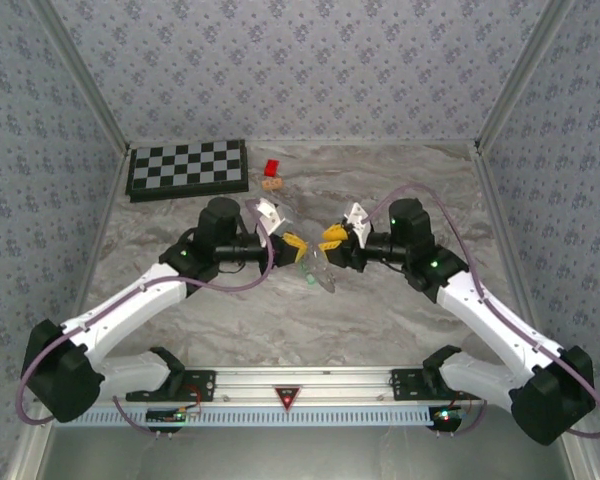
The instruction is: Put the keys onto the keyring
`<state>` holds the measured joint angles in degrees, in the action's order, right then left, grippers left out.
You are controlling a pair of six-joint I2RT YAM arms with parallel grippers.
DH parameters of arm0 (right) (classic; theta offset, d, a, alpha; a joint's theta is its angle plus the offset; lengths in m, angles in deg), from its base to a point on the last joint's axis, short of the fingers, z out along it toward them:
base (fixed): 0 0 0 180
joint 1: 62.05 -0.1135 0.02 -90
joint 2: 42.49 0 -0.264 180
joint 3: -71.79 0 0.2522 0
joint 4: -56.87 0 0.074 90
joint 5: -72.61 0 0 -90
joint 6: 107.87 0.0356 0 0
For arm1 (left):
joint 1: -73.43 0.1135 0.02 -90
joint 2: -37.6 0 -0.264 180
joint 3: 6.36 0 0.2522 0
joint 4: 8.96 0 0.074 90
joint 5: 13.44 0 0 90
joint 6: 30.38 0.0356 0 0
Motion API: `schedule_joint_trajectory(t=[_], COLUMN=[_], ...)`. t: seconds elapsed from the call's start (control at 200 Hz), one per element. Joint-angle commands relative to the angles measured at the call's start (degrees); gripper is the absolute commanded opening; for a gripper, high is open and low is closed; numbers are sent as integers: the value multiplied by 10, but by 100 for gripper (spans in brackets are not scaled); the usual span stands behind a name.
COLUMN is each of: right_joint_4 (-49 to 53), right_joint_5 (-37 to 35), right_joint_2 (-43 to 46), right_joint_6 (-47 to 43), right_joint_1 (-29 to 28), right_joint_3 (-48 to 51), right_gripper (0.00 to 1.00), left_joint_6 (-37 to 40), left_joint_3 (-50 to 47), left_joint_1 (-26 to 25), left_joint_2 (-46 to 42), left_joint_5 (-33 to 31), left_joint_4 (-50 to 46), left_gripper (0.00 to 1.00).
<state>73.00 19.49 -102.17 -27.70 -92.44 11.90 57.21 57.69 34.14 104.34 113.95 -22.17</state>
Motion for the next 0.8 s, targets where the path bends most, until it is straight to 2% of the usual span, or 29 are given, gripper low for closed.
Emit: schedule_joint_trajectory(t=[0.0,0.295,0.795], right_joint_4=[-79,-116,-126], right_joint_5=[-42,-70,-72], right_joint_2=[19,16,-2], right_joint_6=[28,28,28], right_joint_1=[-1,-36,-50], right_joint_3=[31,46,32], right_gripper=[32,35,33], left_joint_6=[-24,-58,-46], left_joint_3=[-12,-33,-30], left_joint_1=[-1,-12,-20], left_joint_2=[-26,-40,-43], left_joint_5=[-12,-36,-31], left_joint_4=[75,148,130], left_gripper=[0,0,0])
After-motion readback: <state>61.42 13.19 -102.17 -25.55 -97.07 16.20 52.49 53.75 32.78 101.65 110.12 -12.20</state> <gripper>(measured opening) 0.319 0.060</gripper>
